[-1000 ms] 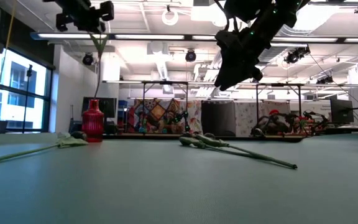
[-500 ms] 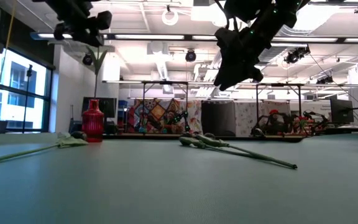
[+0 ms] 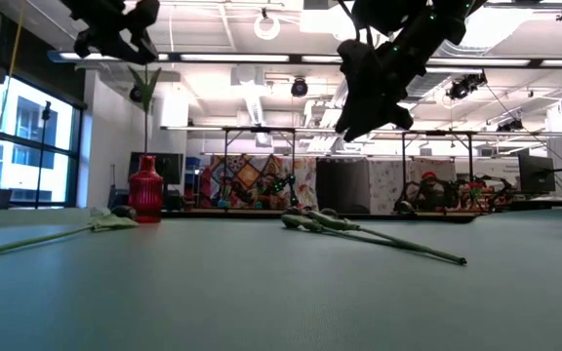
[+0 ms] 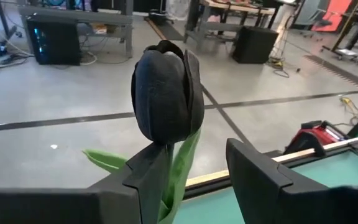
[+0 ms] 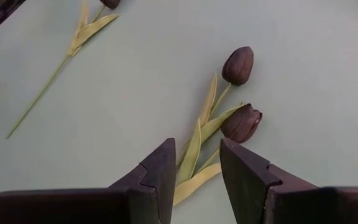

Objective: Sort flowers into vase by color
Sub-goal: Put the black flower into the red vase

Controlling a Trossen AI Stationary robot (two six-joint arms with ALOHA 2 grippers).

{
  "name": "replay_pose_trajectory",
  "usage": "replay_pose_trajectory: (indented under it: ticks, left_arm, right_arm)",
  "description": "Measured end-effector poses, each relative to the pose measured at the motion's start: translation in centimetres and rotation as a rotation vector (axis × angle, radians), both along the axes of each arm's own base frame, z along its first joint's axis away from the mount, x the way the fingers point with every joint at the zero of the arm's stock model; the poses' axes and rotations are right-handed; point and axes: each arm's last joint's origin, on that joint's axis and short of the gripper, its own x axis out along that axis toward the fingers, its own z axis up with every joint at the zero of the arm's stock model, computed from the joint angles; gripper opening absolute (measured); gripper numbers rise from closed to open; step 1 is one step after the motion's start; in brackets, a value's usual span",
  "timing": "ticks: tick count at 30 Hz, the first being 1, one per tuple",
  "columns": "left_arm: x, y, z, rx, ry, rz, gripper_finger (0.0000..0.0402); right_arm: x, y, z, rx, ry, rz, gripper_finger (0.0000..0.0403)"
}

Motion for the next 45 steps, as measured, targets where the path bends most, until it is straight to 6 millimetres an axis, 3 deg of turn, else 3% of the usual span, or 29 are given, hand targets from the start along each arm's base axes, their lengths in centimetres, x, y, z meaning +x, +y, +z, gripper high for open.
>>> replay_pose_trajectory:
  ticks: [10,26,39,45]
  left_arm:
    - [-0.2,-0.7,-1.3,-0.175,-0.003,-0.112,0.0157]
    - [-0.3,-0.7,-1.2,-0.196,-0.056,-0.084,0.0157]
    - [-1.3,-1.8,3.2,-0.108,-0.1,-0.203,0.0157]
    - [-1.2,-2.1,3.4,-0.158,-0.128,-0.285,0.0156]
  right_arm:
    - [0.0,0.0,0.0,0.028,-0.006,-0.006,0.0114]
    - [0.0,0.2,0.0,0.118,-0.018,-0.033,0.0114]
    - [-0.1,0.2,-0.1,0.113,-0.006,-0.043,0.0114]
    - [-0.1,0.1,-0.1,0.094,-0.003,-0.06,0.0114]
